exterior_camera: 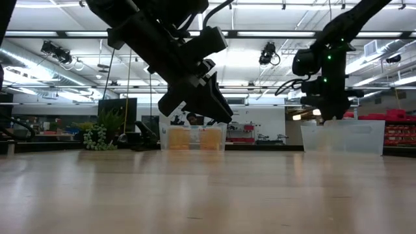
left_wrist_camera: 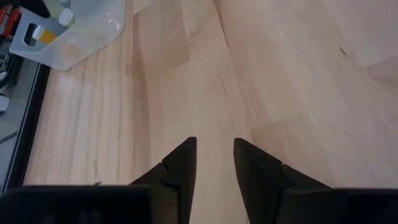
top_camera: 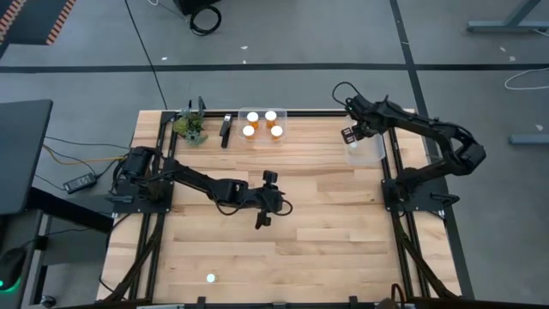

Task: Pick and place medicine bottles into bin by pill shape (circle, oval)
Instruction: Put the top small yellow pill bottle into the right transparent bin

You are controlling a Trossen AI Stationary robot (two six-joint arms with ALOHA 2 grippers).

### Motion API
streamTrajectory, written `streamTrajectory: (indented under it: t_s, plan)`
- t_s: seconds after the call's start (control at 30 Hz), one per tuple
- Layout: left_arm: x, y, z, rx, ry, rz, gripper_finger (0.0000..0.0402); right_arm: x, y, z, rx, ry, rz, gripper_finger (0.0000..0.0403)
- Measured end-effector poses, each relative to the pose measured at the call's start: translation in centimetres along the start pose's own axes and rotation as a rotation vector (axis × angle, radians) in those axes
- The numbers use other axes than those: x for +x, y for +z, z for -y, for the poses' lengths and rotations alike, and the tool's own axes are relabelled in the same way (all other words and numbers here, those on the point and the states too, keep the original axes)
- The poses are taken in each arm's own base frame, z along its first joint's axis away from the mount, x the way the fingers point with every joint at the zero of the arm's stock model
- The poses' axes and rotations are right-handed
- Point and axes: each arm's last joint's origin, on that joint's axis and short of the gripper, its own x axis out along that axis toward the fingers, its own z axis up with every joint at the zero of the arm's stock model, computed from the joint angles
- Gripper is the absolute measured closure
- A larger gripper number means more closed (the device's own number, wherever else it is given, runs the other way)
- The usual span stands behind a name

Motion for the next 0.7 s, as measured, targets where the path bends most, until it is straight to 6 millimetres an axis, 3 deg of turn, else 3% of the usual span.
streamTrajectory:
  t_s: [0.7]
  plan:
    - [0.0,0.0,0.0,0.000,0.001,-0.001,0.0289,1.8,-0.4,0.3,0.103,0.027,0.045,0.0272]
